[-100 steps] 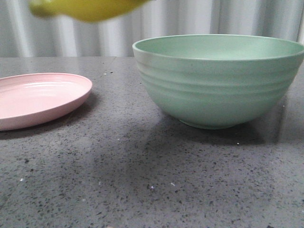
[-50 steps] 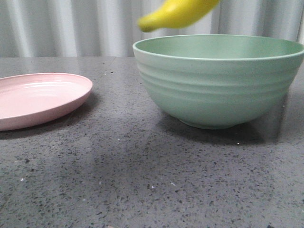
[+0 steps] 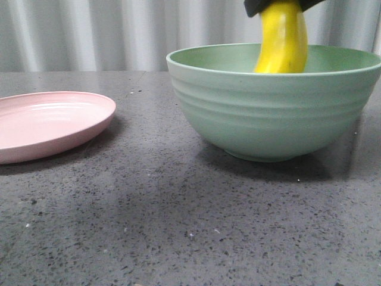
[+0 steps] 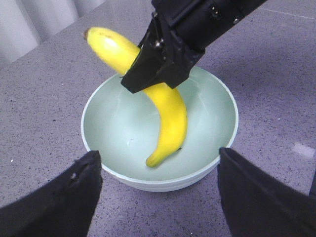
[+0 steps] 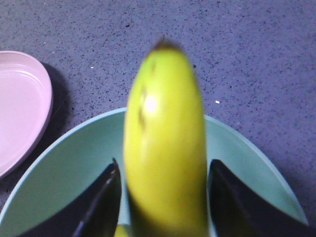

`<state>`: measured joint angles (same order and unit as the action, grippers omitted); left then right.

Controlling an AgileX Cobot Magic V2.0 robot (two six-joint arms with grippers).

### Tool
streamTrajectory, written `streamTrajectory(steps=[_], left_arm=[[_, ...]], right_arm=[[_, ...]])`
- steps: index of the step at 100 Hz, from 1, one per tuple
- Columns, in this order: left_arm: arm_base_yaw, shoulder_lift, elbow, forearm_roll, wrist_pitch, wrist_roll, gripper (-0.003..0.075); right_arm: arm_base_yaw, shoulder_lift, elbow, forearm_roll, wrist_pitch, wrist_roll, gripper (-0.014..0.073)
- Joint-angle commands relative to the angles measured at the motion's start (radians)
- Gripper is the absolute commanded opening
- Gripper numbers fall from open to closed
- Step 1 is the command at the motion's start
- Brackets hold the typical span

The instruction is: Transfer banana from pink plate to green bowl

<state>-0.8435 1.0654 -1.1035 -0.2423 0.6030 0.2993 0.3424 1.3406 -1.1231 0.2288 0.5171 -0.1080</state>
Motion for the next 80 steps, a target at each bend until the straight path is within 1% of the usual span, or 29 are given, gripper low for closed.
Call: streamTrajectory(steps=[1,34,47,56,67,80], left_arm=[[0.002,-0.016,-0.034,-0.019,-0.074,-0.001,0.0461],[0.002,-0.016,-0.034,-0.019,-0.074,-0.001,0.0461],[0.002,-0.016,-0.034,-0.019,-0.074,-0.001,0.0461],[0.002,-0.016,-0.034,-0.019,-0.074,-0.001,0.0461],[0.002,-0.016,-0.034,-0.019,-0.074,-0.001,0.0461],[0.002,-0.016,-0.034,-0.019,-0.081,-0.001,0.0456]], right_arm=[[-0.001,-0.030,-0.034,-0.003,-0.076,-0.012,0.0402],[-0.001,-0.050,-0.034,-0.010,-0.120,-0.012,0.0405],[-0.001,-0.084,-0.034,-0.092,-0.153,-0.012,0.0405],[-0.001,-0.119,-0.034,-0.101,-0.176,-0.012,0.0405],[-0.001,-0.160,-0.036,-0.101,-0.163,-0.012,0.0405],[-0.001,-0.202,-0.036,-0.101,-0.089,-0.012,0.0401]])
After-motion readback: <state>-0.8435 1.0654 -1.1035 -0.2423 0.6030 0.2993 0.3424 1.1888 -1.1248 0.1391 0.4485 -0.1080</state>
